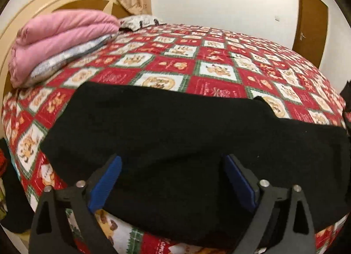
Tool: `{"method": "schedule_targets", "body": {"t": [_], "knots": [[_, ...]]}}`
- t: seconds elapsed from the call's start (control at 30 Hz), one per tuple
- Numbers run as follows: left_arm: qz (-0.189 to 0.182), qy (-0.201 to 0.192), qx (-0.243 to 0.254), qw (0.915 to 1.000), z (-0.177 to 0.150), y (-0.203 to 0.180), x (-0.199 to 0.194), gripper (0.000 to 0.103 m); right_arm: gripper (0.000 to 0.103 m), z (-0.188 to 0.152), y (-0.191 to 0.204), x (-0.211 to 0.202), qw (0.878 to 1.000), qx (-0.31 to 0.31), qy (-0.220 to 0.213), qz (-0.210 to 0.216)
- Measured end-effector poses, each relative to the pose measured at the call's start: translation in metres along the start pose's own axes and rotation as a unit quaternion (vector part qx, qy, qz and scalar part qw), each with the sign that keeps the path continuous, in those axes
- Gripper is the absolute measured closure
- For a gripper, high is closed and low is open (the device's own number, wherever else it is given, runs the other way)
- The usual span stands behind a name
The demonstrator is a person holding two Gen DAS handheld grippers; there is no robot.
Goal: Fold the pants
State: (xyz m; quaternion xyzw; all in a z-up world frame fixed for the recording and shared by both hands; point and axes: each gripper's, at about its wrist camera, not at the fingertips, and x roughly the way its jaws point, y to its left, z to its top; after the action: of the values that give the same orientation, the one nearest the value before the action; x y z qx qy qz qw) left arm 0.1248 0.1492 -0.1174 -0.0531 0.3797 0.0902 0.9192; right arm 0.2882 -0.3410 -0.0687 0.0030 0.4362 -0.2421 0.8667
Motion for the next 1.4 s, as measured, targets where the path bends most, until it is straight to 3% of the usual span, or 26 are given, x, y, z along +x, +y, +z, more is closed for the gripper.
{"method": "schedule_targets", "body": {"t": [0.07,0.13,0.17,0.2,0.3,0.43,0.47,0.57,0.73,0.83,0.87,0.97,1.07,1.13,1.2,1.4], "knots": [[-0.006,0.009,-0.011,0.9999,0.001,0.006,0.003,0.0,0.031,-0.008,-0.011,0.024,0.998,0.009,0.051,0.033],[-0.002,0.009,-0.005,0.9999,0.001,0.003,0.003,0.0,0.036,-0.014,-0.026,0.028,0.996,0.045,0.058,0.057],[0.0,0.009,-0.004,1.0,-0.001,0.004,0.002,0.0,0.049,-0.014,-0.03,0.025,0.996,0.046,0.061,0.052],[0.0,0.007,-0.006,1.0,-0.002,0.004,0.002,0.0,0.071,-0.013,-0.032,0.022,0.996,0.046,0.061,0.048],[0.0,0.005,-0.005,1.0,-0.003,0.004,0.002,0.0,0.097,-0.012,-0.048,0.011,0.992,0.062,0.072,0.081],[-0.001,0.008,-0.004,1.0,-0.003,0.004,0.001,0.0,0.099,-0.019,-0.082,-0.017,0.977,0.123,0.04,0.172],[-0.001,0.008,-0.003,1.0,-0.003,0.004,0.001,0.0,0.099,-0.024,-0.097,-0.036,0.969,0.139,0.015,0.202],[-0.001,0.008,-0.004,1.0,-0.003,0.004,0.001,0.0,0.099,-0.05,-0.142,-0.093,0.952,0.182,-0.053,0.241],[-0.002,0.01,-0.003,0.9999,-0.002,0.004,0.001,0.0,0.099,-0.131,-0.223,-0.141,0.932,0.274,-0.084,0.223],[-0.002,0.011,-0.003,0.9999,-0.001,0.002,0.002,0.0,0.098,-0.169,-0.247,-0.132,0.926,0.304,-0.061,0.214],[-0.002,0.012,-0.003,0.9999,-0.001,0.003,0.002,0.0,0.098,-0.183,-0.255,-0.123,0.918,0.324,-0.042,0.224],[-0.004,0.021,0.0,0.9998,0.0,0.002,0.002,0.0,0.098,-0.2,-0.273,-0.113,0.891,0.368,-0.036,0.262],[-0.01,0.029,0.005,0.9995,0.002,0.004,0.001,0.0,0.098,-0.197,-0.288,-0.127,0.883,0.399,-0.036,0.243],[-0.007,0.026,0.008,0.9996,0.002,0.002,-0.003,0.0,0.097,-0.196,-0.299,-0.144,0.888,0.406,-0.066,0.204],[-0.015,0.015,0.017,0.9996,0.001,-0.004,-0.011,0.0,0.097,-0.19,-0.301,-0.161,0.903,0.383,-0.096,0.168],[-0.095,-0.042,0.085,0.9909,0.0,-0.05,-0.054,0.001,0.097,-0.18,-0.255,-0.165,0.92,0.303,-0.05,0.244]]}}
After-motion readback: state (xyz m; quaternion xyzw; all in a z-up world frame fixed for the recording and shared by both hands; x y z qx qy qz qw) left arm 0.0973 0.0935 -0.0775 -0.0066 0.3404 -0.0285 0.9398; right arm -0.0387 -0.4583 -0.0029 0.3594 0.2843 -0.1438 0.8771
